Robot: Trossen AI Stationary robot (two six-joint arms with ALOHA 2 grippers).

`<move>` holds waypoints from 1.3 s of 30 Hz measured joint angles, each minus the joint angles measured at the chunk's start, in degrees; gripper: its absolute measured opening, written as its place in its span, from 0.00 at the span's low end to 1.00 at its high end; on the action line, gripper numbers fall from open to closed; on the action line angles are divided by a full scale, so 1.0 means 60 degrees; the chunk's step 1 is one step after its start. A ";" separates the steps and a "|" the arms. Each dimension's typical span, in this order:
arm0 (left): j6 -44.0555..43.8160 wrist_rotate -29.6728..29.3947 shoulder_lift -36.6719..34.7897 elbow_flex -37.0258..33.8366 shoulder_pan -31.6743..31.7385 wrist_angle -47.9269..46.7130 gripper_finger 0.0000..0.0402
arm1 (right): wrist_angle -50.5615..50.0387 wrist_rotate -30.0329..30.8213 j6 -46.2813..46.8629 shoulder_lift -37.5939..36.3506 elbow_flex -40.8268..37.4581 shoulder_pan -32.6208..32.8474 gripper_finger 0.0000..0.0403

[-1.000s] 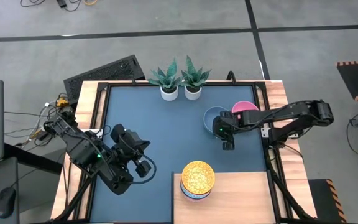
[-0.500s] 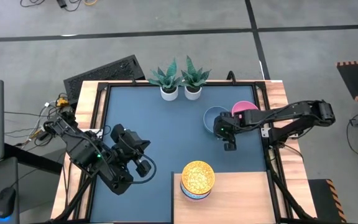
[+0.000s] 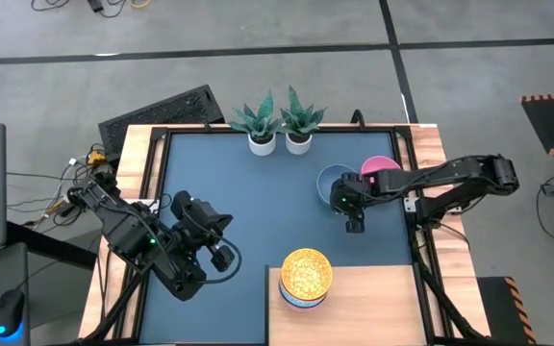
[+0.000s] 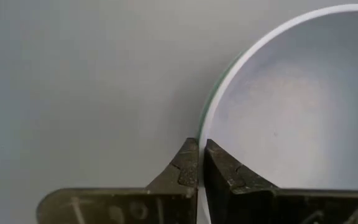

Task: Place and stack bowls onto a shelf
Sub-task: Put the blue bowl on the shelf

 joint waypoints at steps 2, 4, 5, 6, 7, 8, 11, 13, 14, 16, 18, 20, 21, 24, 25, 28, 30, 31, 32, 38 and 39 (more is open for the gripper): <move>0.0000 -0.0050 0.0000 -0.0004 0.0000 -0.0003 0.00 | -0.0191 -0.0002 0.0165 -0.0097 0.0096 0.0007 0.07; 0.0000 -0.0066 0.0002 -0.0001 0.0000 -0.0012 0.00 | -0.0353 0.0008 0.0277 -0.0149 0.0371 0.0007 0.07; 0.0000 -0.0066 0.0004 -0.0001 0.0000 -0.0015 0.00 | -0.0397 0.0005 0.0284 -0.0240 0.0503 0.0007 0.07; 0.0000 -0.0071 0.0004 -0.0001 0.0000 -0.0018 0.00 | -0.0501 0.0008 0.0298 -0.0323 0.0673 0.0007 0.07; 0.0000 -0.0080 0.0004 -0.0001 0.0000 -0.0018 0.00 | -0.0560 0.0021 0.0320 -0.0412 0.0845 0.0007 0.07; 0.0000 -0.0087 0.0004 0.0000 0.0000 -0.0018 0.00 | -0.0560 0.0023 0.0341 -0.0527 0.0999 0.0007 0.07; -0.0010 -0.0094 0.0004 -0.0001 0.0000 -0.0022 0.00 | -0.0546 0.0274 0.0479 -0.0862 0.1436 0.0007 0.07; -0.0015 -0.0114 0.0004 -0.0001 0.0000 -0.0021 0.00 | -0.0594 0.0272 0.0564 -0.1122 0.1669 0.0004 0.07; -0.0018 -0.0118 0.0004 -0.0002 0.0000 -0.0022 0.00 | -0.0791 0.0113 0.0505 -0.1197 0.1764 -0.0021 0.07; -0.0022 -0.0161 0.0004 -0.0003 0.0000 -0.0022 0.00 | -0.1343 0.0081 0.0440 -0.1245 0.1942 -0.0023 0.07; -0.0033 -0.0240 0.0004 0.0000 0.0000 -0.0018 0.00 | -0.1414 0.0947 0.0827 -0.1331 0.1975 0.0047 0.07; -0.0078 -0.0326 0.0004 0.0000 0.0000 -0.0019 0.00 | -0.1401 0.1155 0.0953 -0.1524 0.1993 0.0132 0.07; -0.0102 -0.0358 0.0004 -0.0002 0.0000 -0.0022 0.00 | -0.1441 0.1155 0.0991 -0.1623 0.1999 0.0159 0.07; -0.0105 -0.0387 0.0004 -0.0004 0.0000 -0.0037 0.00 | -0.1706 0.0916 0.1571 -0.1856 0.1999 0.0526 0.07; -0.0087 -0.0390 0.0004 -0.0004 0.0004 -0.0036 0.00 | -0.1840 0.0790 0.1890 -0.1965 0.2029 0.0722 0.07; -0.0045 -0.0454 0.0004 0.0000 0.0013 -0.0036 0.00 | -0.2130 0.0139 0.2749 -0.2426 0.2330 0.1612 0.07; -0.0040 -0.0567 0.0004 -0.0001 0.0015 -0.0036 0.00 | -0.2087 -0.0288 0.3318 -0.2660 0.2609 0.2563 0.07; -0.0036 -0.0616 0.0004 0.0000 0.0015 -0.0034 0.00 | -0.2121 -0.0397 0.3645 -0.2701 0.2742 0.3110 0.07; -0.0036 -0.0651 0.0004 -0.0001 0.0015 -0.0033 0.00 | -0.2158 -0.0463 0.3984 -0.2725 0.2899 0.3673 0.07; -0.0083 -0.0667 0.0004 -0.0001 0.0029 -0.0029 0.00 | -0.2285 -0.0086 0.5960 -0.2335 0.4135 0.7013 0.07; -0.0131 -0.0667 0.0004 -0.0001 0.0029 -0.0029 0.00 | -0.2360 0.0099 0.6235 -0.2173 0.4370 0.7493 0.07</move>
